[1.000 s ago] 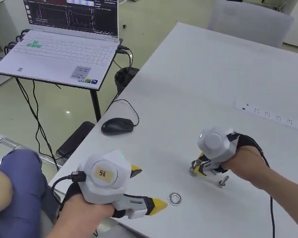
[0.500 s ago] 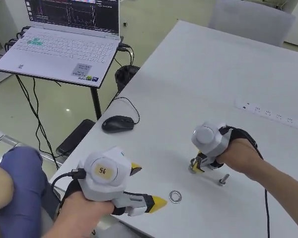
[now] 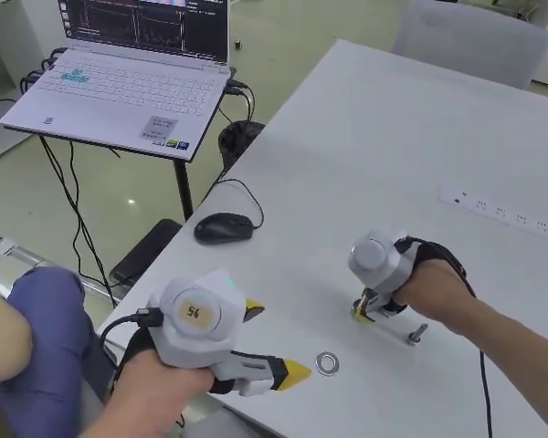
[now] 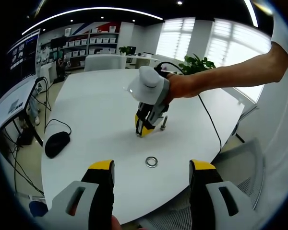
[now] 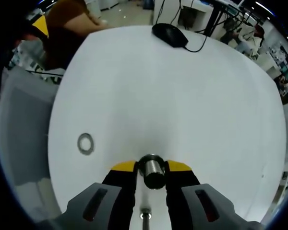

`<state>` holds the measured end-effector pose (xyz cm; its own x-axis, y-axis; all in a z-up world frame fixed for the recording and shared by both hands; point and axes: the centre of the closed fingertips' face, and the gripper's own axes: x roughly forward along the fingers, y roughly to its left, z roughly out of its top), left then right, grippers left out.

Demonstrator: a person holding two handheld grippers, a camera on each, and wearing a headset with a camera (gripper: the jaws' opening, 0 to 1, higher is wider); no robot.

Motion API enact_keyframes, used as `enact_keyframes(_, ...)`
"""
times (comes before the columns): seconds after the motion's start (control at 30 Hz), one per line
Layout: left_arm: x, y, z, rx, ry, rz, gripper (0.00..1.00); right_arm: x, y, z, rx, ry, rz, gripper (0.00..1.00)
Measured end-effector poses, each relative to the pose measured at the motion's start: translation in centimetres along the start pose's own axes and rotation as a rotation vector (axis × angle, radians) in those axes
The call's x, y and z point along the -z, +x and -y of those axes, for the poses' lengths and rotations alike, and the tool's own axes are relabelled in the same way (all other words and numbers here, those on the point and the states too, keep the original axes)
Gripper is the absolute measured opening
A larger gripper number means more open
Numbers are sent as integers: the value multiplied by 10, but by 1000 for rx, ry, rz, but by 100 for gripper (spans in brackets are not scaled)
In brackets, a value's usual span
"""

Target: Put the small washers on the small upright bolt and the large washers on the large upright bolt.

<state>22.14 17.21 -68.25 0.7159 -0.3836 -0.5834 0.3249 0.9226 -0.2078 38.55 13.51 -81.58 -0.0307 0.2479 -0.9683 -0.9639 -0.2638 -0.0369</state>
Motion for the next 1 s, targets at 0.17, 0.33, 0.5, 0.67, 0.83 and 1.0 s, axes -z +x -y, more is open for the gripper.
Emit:
enact_keyframes(0.17, -1, 0, 0, 1, 2, 1, 62, -2, -2, -1, 0, 6, 14, 24)
enact_keyframes(0.33, -2, 3, 1, 7, 5, 1, 62, -2, -13, -3, 7, 8, 33, 25)
enact_keyframes(0.5, -6, 5, 3, 13, 15, 3, 62, 1, -27, -3, 22, 67, 78, 31)
enact_keyframes(0.67, -7, 7, 4, 15, 20, 2, 62, 5, -46, -2, 63, 108, 121, 31)
enact_keyframes(0.83, -9, 5, 2, 7, 17, 7, 62, 16, -58, -6, 78, 189, 161, 33)
enact_keyframes(1.0, -9, 5, 0, 0, 10, 11, 62, 26, -71, -15, 92, 234, 205, 33)
